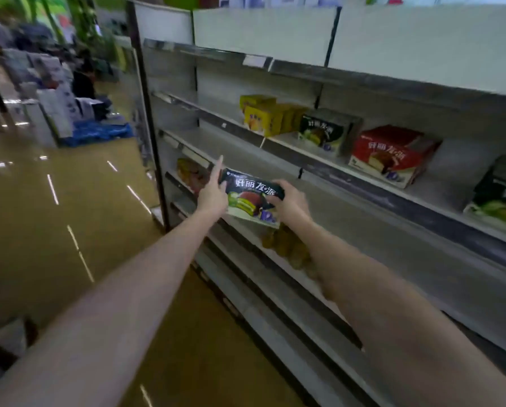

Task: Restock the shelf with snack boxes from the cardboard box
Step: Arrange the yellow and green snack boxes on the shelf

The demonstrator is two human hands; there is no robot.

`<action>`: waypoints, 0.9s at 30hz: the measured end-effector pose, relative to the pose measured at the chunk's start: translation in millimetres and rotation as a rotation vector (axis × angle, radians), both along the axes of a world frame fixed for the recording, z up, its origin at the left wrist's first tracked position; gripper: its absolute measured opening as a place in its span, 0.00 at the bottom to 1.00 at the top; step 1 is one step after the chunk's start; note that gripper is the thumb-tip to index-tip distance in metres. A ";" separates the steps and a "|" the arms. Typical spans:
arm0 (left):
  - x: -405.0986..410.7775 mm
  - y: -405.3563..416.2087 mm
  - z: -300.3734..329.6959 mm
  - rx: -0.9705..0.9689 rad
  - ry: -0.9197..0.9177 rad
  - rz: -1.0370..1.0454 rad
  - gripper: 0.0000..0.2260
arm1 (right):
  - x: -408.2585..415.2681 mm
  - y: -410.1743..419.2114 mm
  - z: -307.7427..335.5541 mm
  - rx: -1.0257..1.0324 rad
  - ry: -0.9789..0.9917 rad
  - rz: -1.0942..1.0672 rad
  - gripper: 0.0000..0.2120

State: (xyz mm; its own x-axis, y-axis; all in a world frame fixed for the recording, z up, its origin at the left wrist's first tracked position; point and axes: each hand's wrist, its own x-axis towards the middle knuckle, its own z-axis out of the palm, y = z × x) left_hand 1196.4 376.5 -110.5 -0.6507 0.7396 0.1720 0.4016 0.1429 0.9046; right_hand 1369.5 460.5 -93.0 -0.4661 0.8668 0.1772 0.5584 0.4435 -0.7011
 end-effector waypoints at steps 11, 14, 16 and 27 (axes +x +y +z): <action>-81.6 112.0 46.4 -0.021 0.238 -0.178 0.14 | -81.7 89.9 18.0 0.121 0.101 -0.189 0.20; -94.8 135.9 55.2 -0.031 0.229 -0.252 0.16 | -93.1 99.0 13.3 0.130 0.123 -0.245 0.21; -95.8 149.6 58.6 -0.033 0.237 -0.306 0.20 | -91.3 104.0 14.7 0.138 0.117 -0.292 0.20; -70.4 242.5 75.9 0.276 0.212 -0.623 0.19 | -62.6 139.7 61.3 0.315 0.083 -0.688 0.26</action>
